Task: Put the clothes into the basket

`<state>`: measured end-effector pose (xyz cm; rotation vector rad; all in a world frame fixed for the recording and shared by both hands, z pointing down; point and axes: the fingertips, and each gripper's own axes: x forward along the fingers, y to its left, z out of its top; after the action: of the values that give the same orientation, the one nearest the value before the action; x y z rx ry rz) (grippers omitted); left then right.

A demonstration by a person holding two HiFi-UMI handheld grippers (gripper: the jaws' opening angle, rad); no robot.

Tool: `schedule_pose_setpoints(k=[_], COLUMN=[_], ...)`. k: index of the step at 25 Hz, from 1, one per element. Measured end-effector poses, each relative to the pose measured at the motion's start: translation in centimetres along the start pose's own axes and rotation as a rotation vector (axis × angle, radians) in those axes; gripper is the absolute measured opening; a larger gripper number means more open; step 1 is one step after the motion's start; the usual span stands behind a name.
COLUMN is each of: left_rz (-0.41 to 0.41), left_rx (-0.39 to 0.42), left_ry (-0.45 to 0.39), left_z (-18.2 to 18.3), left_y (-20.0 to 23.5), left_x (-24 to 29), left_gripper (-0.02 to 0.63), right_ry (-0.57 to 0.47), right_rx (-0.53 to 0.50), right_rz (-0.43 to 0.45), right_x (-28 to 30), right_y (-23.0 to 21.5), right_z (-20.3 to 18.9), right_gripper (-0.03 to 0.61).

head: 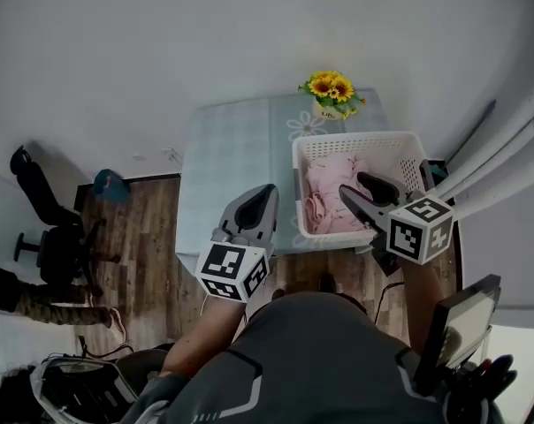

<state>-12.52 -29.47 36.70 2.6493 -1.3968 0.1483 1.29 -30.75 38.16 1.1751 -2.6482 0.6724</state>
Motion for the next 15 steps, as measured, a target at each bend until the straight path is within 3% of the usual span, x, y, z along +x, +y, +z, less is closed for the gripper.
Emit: schedule_pose_setpoints(k=[4,8,15], left_rz=[-0.055,-0.095,-0.199], left_rx=[-0.007,0.012,-0.031], left_ry=[-0.026,-0.025,-0.053], left_z=[0.1,-0.4,-1.0], left_y=[0.6,0.5,0.0], left_x=[-1.6,-2.2,-2.6], left_gripper=[0.008,0.008,0.008], right_ry=[-0.073,-0.137,-0.154], right_rx=[-0.036,-0.094,-0.17], right_rz=[-0.178,-0.335,-0.422], right_x=[-1.2,-2.8,-4.0], right_y=[0.8,1.6,2.8], right_z=[0.6,1.2,0.5], right_gripper=[0.105,0.06,0.032])
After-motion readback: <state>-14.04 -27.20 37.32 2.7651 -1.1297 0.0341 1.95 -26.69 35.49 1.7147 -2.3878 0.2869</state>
